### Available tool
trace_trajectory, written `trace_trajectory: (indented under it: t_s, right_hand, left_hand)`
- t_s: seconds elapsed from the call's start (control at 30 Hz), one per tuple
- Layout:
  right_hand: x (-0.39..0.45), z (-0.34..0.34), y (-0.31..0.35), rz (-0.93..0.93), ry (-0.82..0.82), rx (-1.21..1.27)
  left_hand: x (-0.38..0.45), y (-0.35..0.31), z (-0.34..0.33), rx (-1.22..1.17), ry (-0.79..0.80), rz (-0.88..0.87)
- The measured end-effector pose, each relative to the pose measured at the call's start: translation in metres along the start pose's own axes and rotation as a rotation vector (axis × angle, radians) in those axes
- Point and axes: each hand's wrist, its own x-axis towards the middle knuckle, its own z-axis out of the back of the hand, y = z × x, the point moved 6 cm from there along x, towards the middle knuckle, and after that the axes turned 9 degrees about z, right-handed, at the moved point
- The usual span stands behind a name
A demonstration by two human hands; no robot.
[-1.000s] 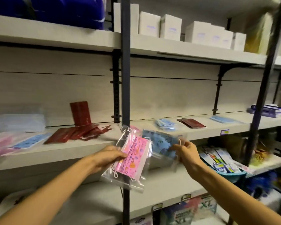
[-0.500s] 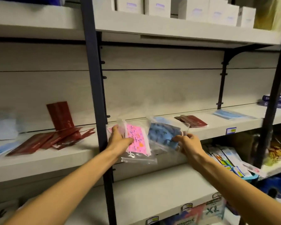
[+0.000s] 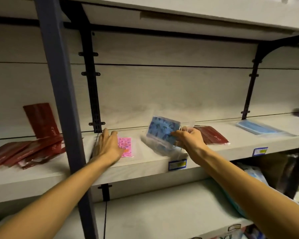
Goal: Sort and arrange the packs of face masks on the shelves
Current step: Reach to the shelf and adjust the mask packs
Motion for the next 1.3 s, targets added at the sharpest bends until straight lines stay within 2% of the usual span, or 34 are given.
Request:
trace_trajectory:
  t_s: [0.17,0.3,0.43,0.67,0.87,1.07,1.17,1.3]
  right_hand:
    - [0.021,0.031,-0.006,-0.017,-0.068,0.092]
    - [0.043,0.062,-0.01,-0.042,-0.108,0.143]
    - [0.074,0.08,-0.016,-0.095,-0.115,0.225]
    - [0.116,0.12,-0.024,-0.147,-0.082,0.234]
    - [0.129,0.135,-0.035,-0.178,-0.011,0.251]
    - [0.128,0.092,-0.038,-0.13,0.167,0.239]
    - [0.117,0.073,-0.032,-0.034,0.298,0.018]
    - [0.101,0.072,-0.027,0.268,0.351,-0.522]
  left_hand:
    - [0.01,-0.014,-0.006,0.151,0.058,0.054]
    - [0.009,-0.049,-0.005,0.248,-0.081,0.03]
    - [0.001,-0.093,-0.02,0.059,0.006,-0.012]
    - [0.005,-0.165,-0.039,0.102,0.016,-0.061]
    - [0.014,-0.198,-0.06,0.099,0.082,-0.015]
    - [0.007,-0.18,-0.075,0.104,0.241,0.066]
    - [0.003,-0.167,-0.07,0.051,0.231,0.103]
    - [0.0,-0.149,-0.065,-0.065,0.23,0.179]
